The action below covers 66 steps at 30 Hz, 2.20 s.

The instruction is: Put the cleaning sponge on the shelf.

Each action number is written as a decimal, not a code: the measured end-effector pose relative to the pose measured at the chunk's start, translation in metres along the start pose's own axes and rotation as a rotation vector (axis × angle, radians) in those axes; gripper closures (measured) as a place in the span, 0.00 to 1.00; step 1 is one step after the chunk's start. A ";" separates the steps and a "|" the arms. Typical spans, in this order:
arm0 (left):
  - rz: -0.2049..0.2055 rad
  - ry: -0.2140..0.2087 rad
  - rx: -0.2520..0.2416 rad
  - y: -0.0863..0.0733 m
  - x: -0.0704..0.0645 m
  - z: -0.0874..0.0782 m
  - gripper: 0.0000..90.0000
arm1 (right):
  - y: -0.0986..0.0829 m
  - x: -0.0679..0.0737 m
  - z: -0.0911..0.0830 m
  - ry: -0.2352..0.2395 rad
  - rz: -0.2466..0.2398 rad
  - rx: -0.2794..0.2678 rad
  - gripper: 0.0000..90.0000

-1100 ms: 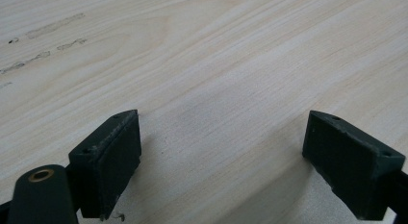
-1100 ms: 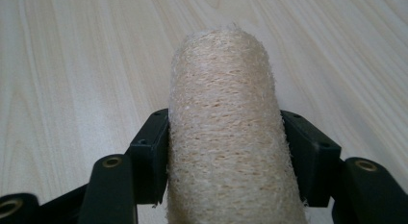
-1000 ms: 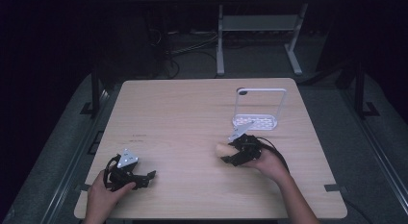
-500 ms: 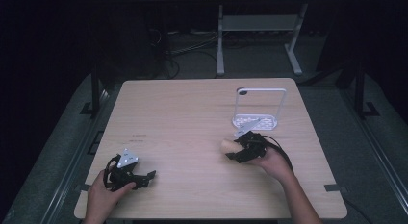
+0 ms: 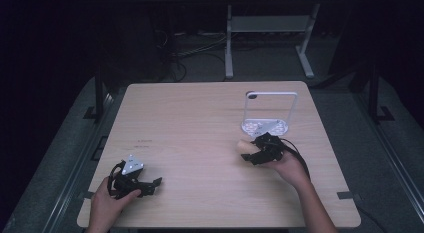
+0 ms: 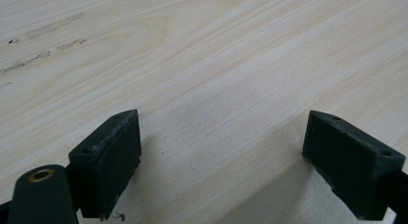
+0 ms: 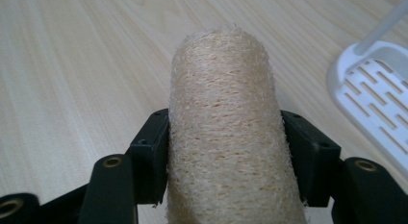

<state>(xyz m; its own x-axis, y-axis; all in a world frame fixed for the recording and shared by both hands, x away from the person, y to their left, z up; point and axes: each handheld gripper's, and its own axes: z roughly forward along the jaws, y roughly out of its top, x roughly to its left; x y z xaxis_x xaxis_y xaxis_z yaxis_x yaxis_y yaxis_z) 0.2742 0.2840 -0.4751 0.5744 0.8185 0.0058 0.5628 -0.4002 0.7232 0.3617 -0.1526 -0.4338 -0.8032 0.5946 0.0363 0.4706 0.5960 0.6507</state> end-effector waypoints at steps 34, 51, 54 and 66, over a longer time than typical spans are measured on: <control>-0.002 0.000 0.000 0.000 0.000 0.000 0.14 | -0.010 -0.042 -0.009 -0.217 0.182 -0.029 0.45; -0.002 0.000 0.000 0.000 0.000 0.000 0.14 | -0.006 -0.063 -0.001 -0.266 0.241 -0.039 0.45; -0.002 0.000 0.000 0.000 0.000 0.000 0.14 | -0.003 -0.066 0.000 -0.272 0.242 -0.039 0.45; -0.002 0.000 0.001 0.000 0.000 0.000 0.14 | 0.004 -0.076 0.012 -0.284 0.269 -0.032 0.45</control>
<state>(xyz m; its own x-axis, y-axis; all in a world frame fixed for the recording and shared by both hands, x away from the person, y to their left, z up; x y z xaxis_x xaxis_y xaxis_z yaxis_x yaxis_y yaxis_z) 0.2742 0.2839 -0.4750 0.5735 0.8192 0.0044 0.5642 -0.3989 0.7229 0.4285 -0.1889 -0.4426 -0.5176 0.8556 0.0006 0.6351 0.3838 0.6703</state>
